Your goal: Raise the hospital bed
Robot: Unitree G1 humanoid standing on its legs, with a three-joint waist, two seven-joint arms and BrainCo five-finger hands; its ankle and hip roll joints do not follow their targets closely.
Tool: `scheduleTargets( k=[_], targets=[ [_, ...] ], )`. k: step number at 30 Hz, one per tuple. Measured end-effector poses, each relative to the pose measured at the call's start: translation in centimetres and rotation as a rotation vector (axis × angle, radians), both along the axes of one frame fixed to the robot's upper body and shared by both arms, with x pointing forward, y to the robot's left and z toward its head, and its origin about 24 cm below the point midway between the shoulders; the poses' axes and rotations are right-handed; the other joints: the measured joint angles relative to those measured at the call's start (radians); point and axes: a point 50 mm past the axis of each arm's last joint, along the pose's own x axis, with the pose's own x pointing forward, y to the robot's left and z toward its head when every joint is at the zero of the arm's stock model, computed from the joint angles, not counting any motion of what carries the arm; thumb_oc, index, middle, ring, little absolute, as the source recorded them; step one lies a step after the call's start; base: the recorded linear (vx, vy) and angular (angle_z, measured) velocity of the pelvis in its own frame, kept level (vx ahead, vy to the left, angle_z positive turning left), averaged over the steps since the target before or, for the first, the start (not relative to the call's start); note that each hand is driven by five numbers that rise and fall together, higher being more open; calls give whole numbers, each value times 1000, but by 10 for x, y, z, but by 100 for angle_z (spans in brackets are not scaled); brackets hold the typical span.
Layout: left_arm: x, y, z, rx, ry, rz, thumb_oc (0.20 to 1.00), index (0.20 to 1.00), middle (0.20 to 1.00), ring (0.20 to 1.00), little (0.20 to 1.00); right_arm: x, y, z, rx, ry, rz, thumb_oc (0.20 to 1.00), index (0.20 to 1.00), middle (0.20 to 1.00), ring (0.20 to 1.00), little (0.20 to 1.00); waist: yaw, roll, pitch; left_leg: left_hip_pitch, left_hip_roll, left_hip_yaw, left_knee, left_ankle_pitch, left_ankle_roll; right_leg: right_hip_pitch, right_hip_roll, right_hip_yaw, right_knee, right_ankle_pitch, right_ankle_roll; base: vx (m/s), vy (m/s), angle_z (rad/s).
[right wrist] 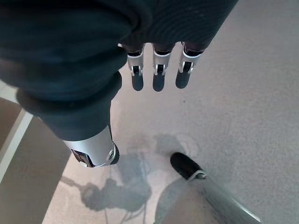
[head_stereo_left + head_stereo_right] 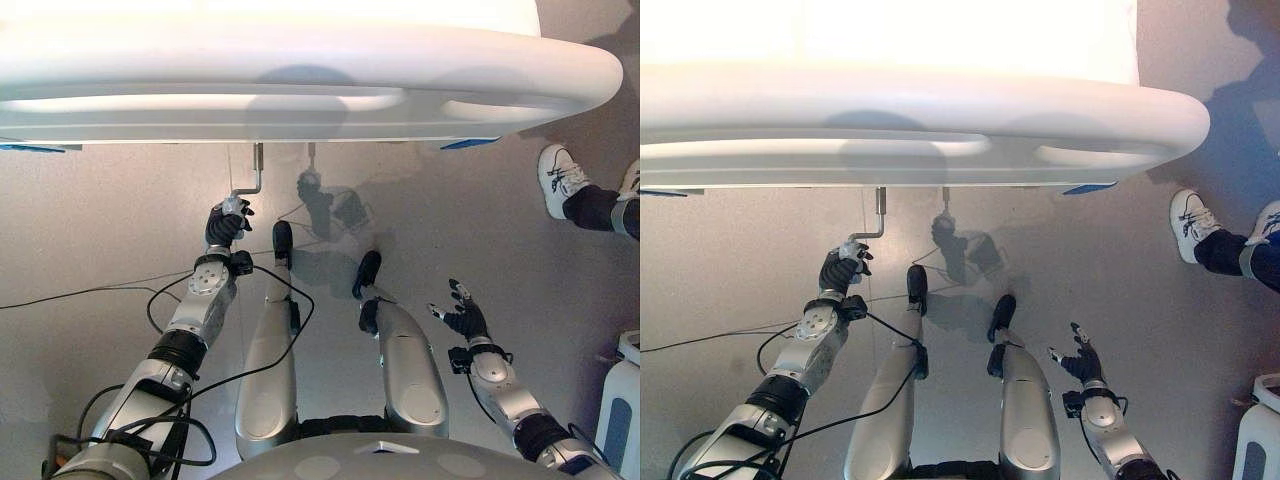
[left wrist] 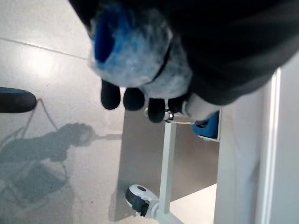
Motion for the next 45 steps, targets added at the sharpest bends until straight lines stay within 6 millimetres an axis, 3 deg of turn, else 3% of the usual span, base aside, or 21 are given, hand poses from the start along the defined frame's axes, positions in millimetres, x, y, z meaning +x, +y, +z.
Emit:
scheduleTargets(
  k=[5,6,8,11,21,29,36,45],
  targets=[
    [1,12,6,56,-6,14,200,200,200,200,200,-1,-1,-2,-2,9,-3,1000,1000,1000,1000,1000,4,-26,4,7,-4,1,-5,2,2,9,-2,0,-9,2,3,2,24,0],
    [7,17,6,75,10,44,200,200,200,200,200,0,6,0,10,-4,23,1000,1000,1000,1000,1000,-17,-45,-1,-10,0,17,-3,2,3,-22,-6,5,-6,2,3,-6,-8,-15],
    [12,29,9,98,40,106,200,200,200,200,200,3,11,2,19,-21,43,1000,1000,1000,1000,1000,-13,-58,-5,-42,3,26,-2,3,7,-50,1,14,-7,11,5,-1,-14,-21],
    [15,50,19,146,53,170,200,200,200,200,200,2,16,1,22,-15,61,1000,1000,1000,1000,1000,-40,-83,2,-71,4,36,-16,19,16,-85,1,27,-17,31,4,0,-12,-6],
    [29,57,33,205,88,209,200,200,200,200,200,7,27,7,46,-65,103,1000,1000,1000,1000,1000,-65,-107,-3,-106,-2,74,-33,24,24,-135,-6,60,-53,65,18,-5,-28,-8],
    [35,68,45,238,108,271,200,200,200,200,200,14,38,15,65,-113,146,1000,1000,1000,1000,1000,-115,-135,-1,-162,-1,122,-33,32,34,-229,-12,106,-37,86,19,-12,-57,-15],
    [35,65,40,221,134,288,200,200,200,200,200,13,43,15,71,-117,168,1000,1000,1000,1000,1000,-143,-135,-2,-176,0,161,-33,32,35,-283,-14,155,-12,94,20,-12,-50,-15],
    [37,61,40,204,142,299,200,200,200,200,200,15,44,18,69,-132,174,1000,1000,1000,1000,1000,-150,-139,-2,-181,-2,201,-33,30,39,-341,-13,204,21,103,15,13,-33,-14]
  ],
)
